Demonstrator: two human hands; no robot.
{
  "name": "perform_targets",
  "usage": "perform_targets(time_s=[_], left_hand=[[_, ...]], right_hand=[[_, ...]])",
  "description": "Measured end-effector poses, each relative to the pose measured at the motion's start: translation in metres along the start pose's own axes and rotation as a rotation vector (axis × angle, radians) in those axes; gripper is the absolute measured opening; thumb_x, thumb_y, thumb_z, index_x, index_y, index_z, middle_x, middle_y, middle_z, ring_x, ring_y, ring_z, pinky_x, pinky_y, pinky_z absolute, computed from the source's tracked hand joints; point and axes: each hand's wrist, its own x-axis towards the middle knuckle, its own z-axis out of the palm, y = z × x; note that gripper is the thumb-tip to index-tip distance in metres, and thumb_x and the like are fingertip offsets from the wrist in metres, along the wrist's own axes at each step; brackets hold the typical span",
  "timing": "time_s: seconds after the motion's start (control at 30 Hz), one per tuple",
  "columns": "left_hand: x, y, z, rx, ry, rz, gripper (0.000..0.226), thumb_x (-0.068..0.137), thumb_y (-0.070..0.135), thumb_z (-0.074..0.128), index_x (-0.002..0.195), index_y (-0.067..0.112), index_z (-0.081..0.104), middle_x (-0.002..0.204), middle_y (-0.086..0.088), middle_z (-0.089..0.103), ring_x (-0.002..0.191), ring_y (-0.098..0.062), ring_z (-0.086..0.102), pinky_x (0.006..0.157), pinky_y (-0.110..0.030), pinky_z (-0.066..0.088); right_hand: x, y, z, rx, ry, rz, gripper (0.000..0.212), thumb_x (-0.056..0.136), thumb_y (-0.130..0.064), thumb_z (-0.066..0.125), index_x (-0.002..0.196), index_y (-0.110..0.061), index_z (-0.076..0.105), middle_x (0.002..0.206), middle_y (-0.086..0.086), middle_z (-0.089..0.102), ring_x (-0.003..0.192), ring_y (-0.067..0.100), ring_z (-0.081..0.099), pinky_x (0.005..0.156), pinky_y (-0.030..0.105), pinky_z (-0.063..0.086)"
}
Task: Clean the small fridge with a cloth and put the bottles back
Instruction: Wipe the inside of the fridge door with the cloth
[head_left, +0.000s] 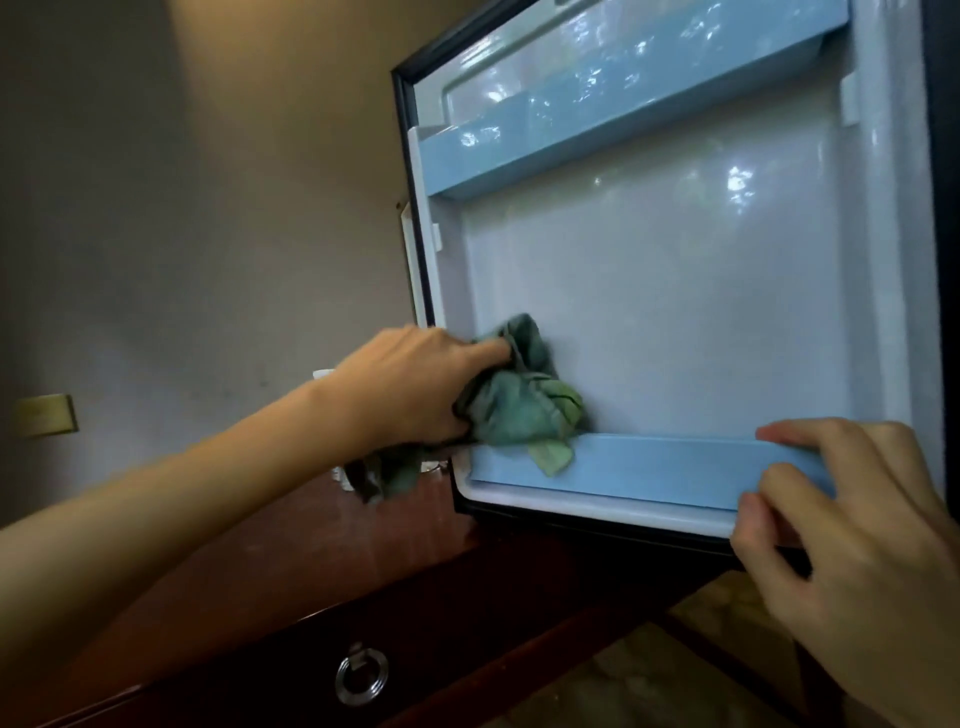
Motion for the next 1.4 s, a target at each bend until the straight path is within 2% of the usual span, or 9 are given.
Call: perform_targets(time_s=[0.2, 0.37, 0.5, 0.67, 0.8, 0.93, 1.03, 1.23, 1.4], left_hand=[[-0.014, -0.002, 0.013, -0.107, 0.029, 0.037, 0.056, 0.081, 0.044, 0.063, 0.130, 0.036, 0.037, 0.104, 0.004, 0.066, 0.080, -0.029, 0.064, 0.060, -0.036, 0.043], [-0.051, -0.004, 0.030, -0.357, 0.125, 0.070, 0.050, 0.074, 0.037, 0.079, 0.115, 0.031, 0.050, 0.084, 0.005, 0.065, 0.069, -0.020, 0.061, 0.060, -0.038, 0.051], [-0.062, 0.001, 0.033, -0.582, 0.128, -0.069, 0.050, 0.064, 0.038, 0.079, 0.106, 0.037, 0.052, 0.077, 0.006, 0.067, 0.061, -0.012, 0.061, 0.059, -0.033, 0.050], [-0.092, 0.019, 0.035, -0.958, -0.087, -0.131, 0.046, 0.064, 0.012, 0.085, 0.100, 0.028, 0.060, 0.093, 0.006, 0.069, 0.084, -0.010, 0.068, 0.077, -0.030, 0.054], [-0.114, 0.039, 0.040, -0.931, -0.176, -0.064, 0.046, 0.067, 0.016, 0.087, 0.098, 0.031, 0.056, 0.093, 0.011, 0.068, 0.081, -0.007, 0.068, 0.071, -0.033, 0.055], [-0.100, 0.029, 0.029, -0.771, -0.036, -0.032, 0.049, 0.066, 0.017, 0.088, 0.100, 0.031, 0.055, 0.103, 0.029, 0.065, 0.085, 0.006, 0.067, 0.072, -0.013, 0.049], [-0.085, 0.014, 0.015, -0.600, 0.167, -0.077, 0.056, 0.066, 0.023, 0.086, 0.106, 0.035, 0.049, 0.114, 0.034, 0.063, 0.089, 0.003, 0.068, 0.076, -0.016, 0.052], [-0.024, -0.004, -0.012, -0.208, 0.577, -0.084, 0.045, 0.077, 0.020, 0.073, 0.118, 0.021, 0.056, 0.112, 0.001, 0.067, 0.091, -0.027, 0.064, 0.068, -0.043, 0.055], [0.009, -0.014, -0.017, -0.135, 0.091, -0.032, 0.043, 0.080, 0.029, 0.070, 0.116, 0.033, 0.046, 0.089, 0.002, 0.065, 0.073, -0.025, 0.061, 0.067, -0.044, 0.056]], right_hand=[[-0.002, 0.002, 0.004, 0.006, 0.024, -0.016, 0.034, 0.091, -0.014, 0.046, 0.060, -0.003, 0.052, 0.101, 0.024, 0.061, 0.088, 0.037, 0.047, 0.078, 0.045, 0.044], [-0.002, 0.012, 0.009, -0.001, 0.018, -0.012, 0.031, 0.088, -0.014, 0.048, 0.059, -0.003, 0.052, 0.099, 0.026, 0.060, 0.088, 0.038, 0.046, 0.080, 0.044, 0.039], [-0.006, 0.008, 0.014, 0.001, 0.022, 0.011, 0.032, 0.089, -0.015, 0.049, 0.059, -0.003, 0.053, 0.101, 0.025, 0.059, 0.090, 0.039, 0.046, 0.075, 0.047, 0.043], [-0.003, 0.017, 0.011, 0.001, -0.010, 0.029, 0.032, 0.088, -0.016, 0.048, 0.061, -0.002, 0.055, 0.100, 0.026, 0.059, 0.089, 0.040, 0.046, 0.078, 0.043, 0.038], [-0.007, 0.013, 0.015, 0.012, -0.001, 0.073, 0.034, 0.091, -0.018, 0.046, 0.060, -0.003, 0.052, 0.101, 0.025, 0.057, 0.090, 0.040, 0.045, 0.074, 0.047, 0.041], [-0.007, 0.016, 0.019, 0.065, -0.036, 0.134, 0.039, 0.095, -0.022, 0.040, 0.061, -0.005, 0.048, 0.106, 0.021, 0.050, 0.093, 0.046, 0.050, 0.072, 0.058, 0.046], [-0.012, 0.019, 0.023, 0.098, -0.067, 0.157, 0.042, 0.097, -0.027, 0.036, 0.062, -0.007, 0.047, 0.111, 0.019, 0.046, 0.102, 0.050, 0.050, 0.077, 0.060, 0.048], [-0.018, 0.020, 0.027, 0.072, -0.165, 0.216, 0.039, 0.097, -0.035, 0.032, 0.069, -0.011, 0.043, 0.118, 0.018, 0.046, 0.110, 0.047, 0.047, 0.085, 0.060, 0.046], [-0.005, 0.015, 0.008, 0.078, -0.197, 0.224, 0.020, 0.090, -0.030, 0.037, 0.072, -0.023, 0.043, 0.099, 0.010, 0.053, 0.093, 0.041, 0.055, 0.075, 0.056, 0.049]])
